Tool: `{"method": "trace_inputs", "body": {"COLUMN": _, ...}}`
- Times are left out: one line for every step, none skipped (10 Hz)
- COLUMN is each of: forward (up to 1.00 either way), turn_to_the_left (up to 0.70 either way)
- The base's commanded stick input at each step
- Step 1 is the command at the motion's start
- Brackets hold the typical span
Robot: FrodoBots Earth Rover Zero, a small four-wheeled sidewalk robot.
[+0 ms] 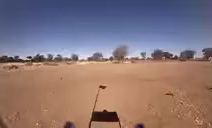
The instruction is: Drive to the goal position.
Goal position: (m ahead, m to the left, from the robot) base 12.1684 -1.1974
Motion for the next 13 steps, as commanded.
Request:
{"method": "trace_inputs", "body": {"forward": 0.50, "turn_to_the_left": 0.00}}
{"method": "trace_inputs", "body": {"forward": 0.50, "turn_to_the_left": 0.00}}
{"method": "trace_inputs", "body": {"forward": 0.50, "turn_to_the_left": 0.00}}
{"method": "trace_inputs", "body": {"forward": 0.50, "turn_to_the_left": 0.00}}
{"method": "trace_inputs", "body": {"forward": 0.50, "turn_to_the_left": 0.00}}
{"method": "trace_inputs", "body": {"forward": 0.50, "turn_to_the_left": 0.00}}
{"method": "trace_inputs", "body": {"forward": 0.50, "turn_to_the_left": 0.00}}
{"method": "trace_inputs", "body": {"forward": 0.50, "turn_to_the_left": 0.00}}
{"method": "trace_inputs", "body": {"forward": 0.50, "turn_to_the_left": 0.00}}
{"method": "trace_inputs", "body": {"forward": 0.50, "turn_to_the_left": 0.00}}
{"method": "trace_inputs", "body": {"forward": 0.50, "turn_to_the_left": 0.00}}
{"method": "trace_inputs", "body": {"forward": 0.50, "turn_to_the_left": 0.00}}
{"method": "trace_inputs", "body": {"forward": 0.50, "turn_to_the_left": 0.00}}
